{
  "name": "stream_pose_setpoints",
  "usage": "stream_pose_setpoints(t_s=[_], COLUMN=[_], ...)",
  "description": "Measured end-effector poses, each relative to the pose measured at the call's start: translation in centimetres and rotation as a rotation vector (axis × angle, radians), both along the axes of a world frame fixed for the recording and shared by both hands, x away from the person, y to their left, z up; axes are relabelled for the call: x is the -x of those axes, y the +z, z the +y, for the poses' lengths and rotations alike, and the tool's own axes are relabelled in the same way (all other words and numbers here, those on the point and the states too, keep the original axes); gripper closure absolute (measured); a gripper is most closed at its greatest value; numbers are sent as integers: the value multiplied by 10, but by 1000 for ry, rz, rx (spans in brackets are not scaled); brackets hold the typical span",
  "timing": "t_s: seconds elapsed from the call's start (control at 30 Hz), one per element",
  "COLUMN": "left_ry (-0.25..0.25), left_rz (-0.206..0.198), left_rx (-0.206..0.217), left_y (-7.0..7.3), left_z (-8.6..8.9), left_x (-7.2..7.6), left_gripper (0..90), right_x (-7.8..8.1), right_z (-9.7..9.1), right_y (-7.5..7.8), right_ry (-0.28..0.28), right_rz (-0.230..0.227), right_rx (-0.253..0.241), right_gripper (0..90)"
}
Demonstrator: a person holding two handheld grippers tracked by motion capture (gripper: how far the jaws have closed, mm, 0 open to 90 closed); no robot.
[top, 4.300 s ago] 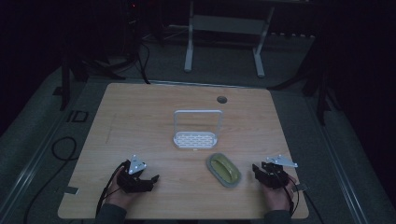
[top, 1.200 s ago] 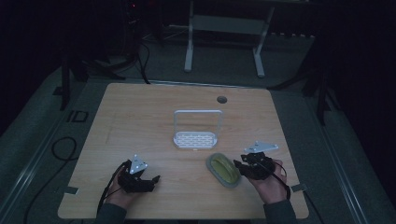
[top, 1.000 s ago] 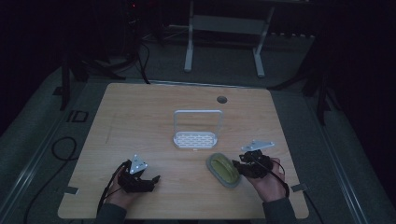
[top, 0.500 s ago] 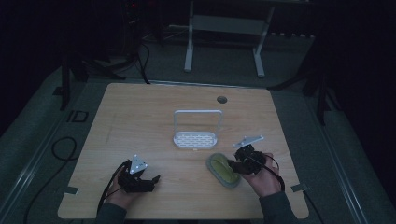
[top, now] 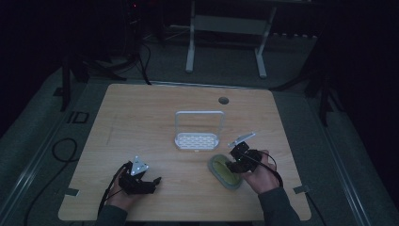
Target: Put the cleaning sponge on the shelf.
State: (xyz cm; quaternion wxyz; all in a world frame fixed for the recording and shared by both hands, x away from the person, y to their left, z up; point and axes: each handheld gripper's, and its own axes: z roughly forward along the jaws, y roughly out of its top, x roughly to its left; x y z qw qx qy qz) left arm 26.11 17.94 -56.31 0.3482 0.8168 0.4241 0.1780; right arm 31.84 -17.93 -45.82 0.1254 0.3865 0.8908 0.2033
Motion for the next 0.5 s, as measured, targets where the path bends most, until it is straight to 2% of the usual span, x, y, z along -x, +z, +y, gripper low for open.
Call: stream_pose_setpoints(t_s=[0.1, 0.3, 0.5], left_ry=[1, 3, 2], left_rz=[0, -1, -1], left_rx=[1, 3, 2], left_y=[0, 0, 0], left_z=[0, 0, 0], left_x=[0, 0, 0], left_gripper=[194, 194, 194], right_x=[-2, -6, -11], right_z=[3, 8, 12], right_y=[1, 1, -1], right_ry=[6, 27, 38], right_rz=[13, 41, 69], right_rx=[6, 55, 79], right_gripper=[560, 556, 551])
